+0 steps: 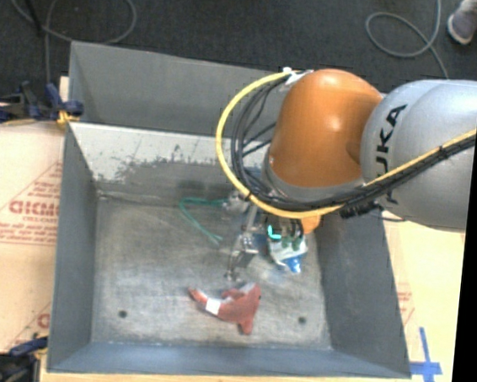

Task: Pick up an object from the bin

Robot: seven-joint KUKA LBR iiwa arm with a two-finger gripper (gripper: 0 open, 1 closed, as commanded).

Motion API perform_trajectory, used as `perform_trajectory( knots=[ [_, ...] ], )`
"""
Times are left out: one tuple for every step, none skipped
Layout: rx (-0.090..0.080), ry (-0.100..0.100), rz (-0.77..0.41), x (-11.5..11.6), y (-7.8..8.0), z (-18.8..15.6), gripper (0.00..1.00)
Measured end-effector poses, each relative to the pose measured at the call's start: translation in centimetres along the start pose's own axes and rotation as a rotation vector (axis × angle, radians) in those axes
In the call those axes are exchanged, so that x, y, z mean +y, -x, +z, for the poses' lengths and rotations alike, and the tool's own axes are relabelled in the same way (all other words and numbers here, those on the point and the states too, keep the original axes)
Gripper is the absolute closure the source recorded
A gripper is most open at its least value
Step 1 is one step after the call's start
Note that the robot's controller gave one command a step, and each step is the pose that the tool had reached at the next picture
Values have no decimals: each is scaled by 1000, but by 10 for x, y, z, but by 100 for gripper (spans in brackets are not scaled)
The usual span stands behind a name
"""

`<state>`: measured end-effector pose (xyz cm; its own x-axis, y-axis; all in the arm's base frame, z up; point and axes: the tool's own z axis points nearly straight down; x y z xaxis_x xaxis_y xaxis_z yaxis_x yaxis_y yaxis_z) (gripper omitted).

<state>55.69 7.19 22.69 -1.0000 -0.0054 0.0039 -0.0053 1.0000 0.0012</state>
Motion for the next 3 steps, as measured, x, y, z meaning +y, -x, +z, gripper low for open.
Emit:
perform_trajectory(
  knots=[
    [-8,1,1,0,2,-4,0],
    [-12,-1,-23,-12,-34,51,0],
    [-10,-3,-100,-34,-35,117,0]
  ],
)
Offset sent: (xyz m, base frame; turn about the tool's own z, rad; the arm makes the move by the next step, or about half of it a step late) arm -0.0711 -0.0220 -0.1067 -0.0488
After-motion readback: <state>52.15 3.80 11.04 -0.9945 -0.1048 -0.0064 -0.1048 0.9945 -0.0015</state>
